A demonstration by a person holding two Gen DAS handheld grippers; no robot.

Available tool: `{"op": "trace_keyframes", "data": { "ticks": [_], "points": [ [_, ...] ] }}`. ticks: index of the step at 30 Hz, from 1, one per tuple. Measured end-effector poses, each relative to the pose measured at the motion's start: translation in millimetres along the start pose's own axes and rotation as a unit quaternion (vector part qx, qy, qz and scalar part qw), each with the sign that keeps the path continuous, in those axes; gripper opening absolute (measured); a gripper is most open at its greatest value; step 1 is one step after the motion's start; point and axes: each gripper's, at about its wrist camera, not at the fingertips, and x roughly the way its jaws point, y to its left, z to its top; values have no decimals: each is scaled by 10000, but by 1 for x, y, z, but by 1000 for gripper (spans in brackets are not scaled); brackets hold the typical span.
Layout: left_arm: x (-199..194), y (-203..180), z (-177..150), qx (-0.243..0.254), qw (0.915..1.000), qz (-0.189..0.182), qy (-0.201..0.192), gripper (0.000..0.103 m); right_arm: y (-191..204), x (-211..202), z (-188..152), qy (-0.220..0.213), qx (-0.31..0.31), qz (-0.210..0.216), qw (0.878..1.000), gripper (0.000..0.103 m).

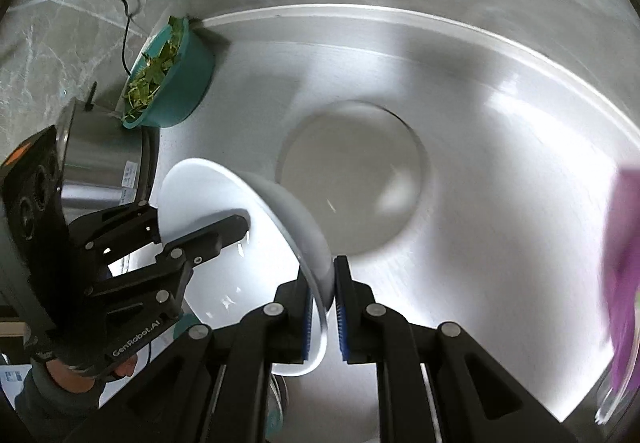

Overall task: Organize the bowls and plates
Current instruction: 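Carry the small white bowl with both tools and lower it into the large white bowl, then open both tools and withdraw from the nested white bowls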

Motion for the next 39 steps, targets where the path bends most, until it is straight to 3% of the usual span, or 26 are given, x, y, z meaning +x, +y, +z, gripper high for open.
{"op": "trace_keyframes", "data": {
  "ticks": [9, 17, 25, 32, 39],
  "points": [
    [12, -108, -18, 563, 9978, -327, 114, 12, -68, -46, -96, -378, 637, 196, 9971, 12],
    [30, -191, -63, 914, 9928, -550, 538, 12, -117, -57, -178, -459, 1213, 369, 9909, 14],
    [47, -209, -119, 905, 9901, -496, 952, 12, -136, -26, -222, -294, 1570, 619, 9852, 14],
    [67, -218, -139, 1014, 9886, -284, 1072, 12, -141, -3, -232, -79, 1639, 562, 9848, 14],
    [104, -221, -147, 1165, 9865, -122, 1145, 13, -144, 14, -236, -15, 1608, 238, 9867, 14]
  ]
}}
